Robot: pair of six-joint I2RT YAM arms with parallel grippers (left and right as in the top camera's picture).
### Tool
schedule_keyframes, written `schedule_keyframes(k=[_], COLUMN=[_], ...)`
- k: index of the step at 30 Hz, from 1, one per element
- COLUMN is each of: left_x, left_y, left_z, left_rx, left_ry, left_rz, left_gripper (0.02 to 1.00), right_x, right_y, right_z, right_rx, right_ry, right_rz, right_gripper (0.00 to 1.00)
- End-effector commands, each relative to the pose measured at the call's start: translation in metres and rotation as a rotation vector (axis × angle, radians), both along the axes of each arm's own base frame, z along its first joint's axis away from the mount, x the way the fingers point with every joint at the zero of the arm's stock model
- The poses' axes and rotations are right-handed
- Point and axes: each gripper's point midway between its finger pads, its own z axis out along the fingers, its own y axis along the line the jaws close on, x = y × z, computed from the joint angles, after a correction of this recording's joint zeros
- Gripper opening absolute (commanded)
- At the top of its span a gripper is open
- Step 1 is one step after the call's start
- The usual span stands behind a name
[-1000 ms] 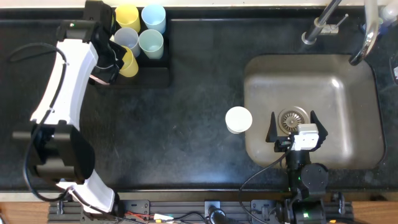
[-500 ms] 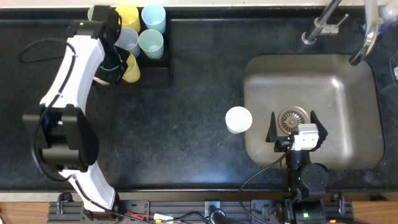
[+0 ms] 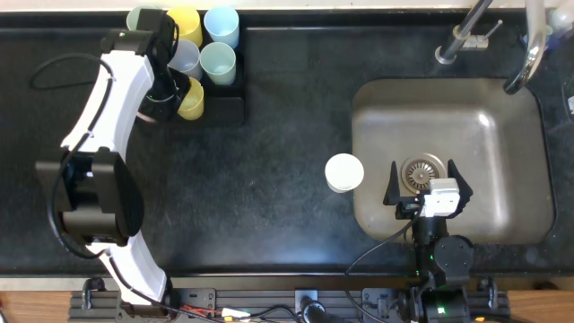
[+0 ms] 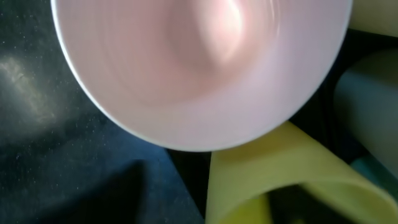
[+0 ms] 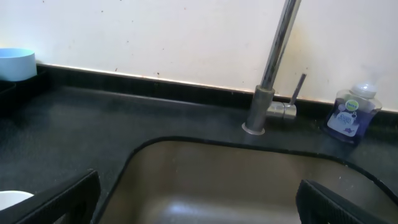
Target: Store Cups
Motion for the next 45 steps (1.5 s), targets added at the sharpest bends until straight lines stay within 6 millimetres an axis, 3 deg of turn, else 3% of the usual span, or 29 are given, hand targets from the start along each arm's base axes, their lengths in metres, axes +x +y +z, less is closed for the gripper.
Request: schedule_keyframes(k=[1, 5, 8, 12, 13, 15, 18, 20, 22, 24, 26, 28, 30, 32, 34, 37, 38, 41, 45], left_x=[0.002, 0.003, 0.003, 0.001, -0.005, -0.013, -0.038, -0.070, -0.109, -0.149, -0.189, -0.215, -0.228, -0.214, -0.189, -0.156, -0.150, -0.158, -0.160], left_y=[-0.001, 0.000, 0.003, 0.006, 0.004, 0.002, -0.002, -0.002, 0.002, 0.005, 0.009, 0.016, 0.025, 0.019, 0.004, -0.017, -0.024, -0.023, -0.023], left_z=[-0.004, 0.002, 0.018, 0.070, 0.101, 0.133, 0.189, 0.221, 0.236, 0.235, 0.217, 0.191, 0.163, 0.130, 0.120, 0.130, 0.148, 0.162, 0.140], left_rx=[0.022, 0.026, 0.042, 0.050, 0.046, 0.050, 0.100, 0.160, 0.217, 0.259, 0.285, 0.309, 0.358, 0.437, 0.519, 0.715, 0.874, 0.996, 0.975], left_ry=[0.005, -0.010, -0.051, -0.184, -0.261, -0.344, -0.469, -0.525, -0.544, -0.530, -0.509, -0.507, -0.529, -0.644, -0.817, -1.142, -1.334, -1.503, -1.467], left_rz=[0.004, 0.004, 0.006, -0.011, -0.028, -0.065, -0.242, -0.397, -0.527, -0.629, -0.698, -0.690, -0.669, -0.784, -0.903, -1.014, -1.020, -0.949, -0.968], left_gripper=[1.000, 1.000, 1.000, 1.000, 1.000, 1.000, 1.000, 1.000, 1.000, 1.000, 1.000, 1.000, 1.000, 1.000, 1.000, 0.998, 1.000, 1.000, 1.000], right_x=[0.000, 0.000, 0.000, 0.000, 0.000, 0.000, 0.000, 0.000, 0.000, 0.000, 0.000, 0.000, 0.000, 0.000, 0.000, 0.000, 0.000, 0.000, 0.000], right_y=[0.000, 0.000, 0.000, 0.000, 0.000, 0.000, 0.000, 0.000, 0.000, 0.000, 0.000, 0.000, 0.000, 0.000, 0.000, 0.000, 0.000, 0.000, 0.000], right_z=[-0.004, -0.004, -0.004, -0.004, -0.004, -0.004, -0.004, -0.004, -0.004, -0.004, -0.003, -0.004, -0.004, -0.004, -0.004, -0.004, -0.004, -0.004, -0.004], right_rx=[0.000, 0.000, 0.000, 0.000, 0.000, 0.000, 0.000, 0.000, 0.000, 0.000, 0.000, 0.000, 0.000, 0.000, 0.000, 0.000, 0.000, 0.000, 0.000], right_ry=[0.001, 0.001, 0.001, 0.001, 0.001, 0.001, 0.001, 0.001, 0.001, 0.001, 0.001, 0.001, 0.001, 0.001, 0.001, 0.001, 0.001, 0.001, 0.001], right_rz=[0.000, 0.000, 0.000, 0.000, 0.000, 0.000, 0.000, 0.000, 0.000, 0.000, 0.000, 0.000, 0.000, 0.000, 0.000, 0.000, 0.000, 0.000, 0.000], right_gripper=[0.998, 0.996, 0.998, 0.996, 0.998, 0.998, 0.996, 0.998, 0.993, 0.996, 0.998, 0.998, 0.996, 0.996, 0.998, 0.998, 0.996, 0.996, 0.998])
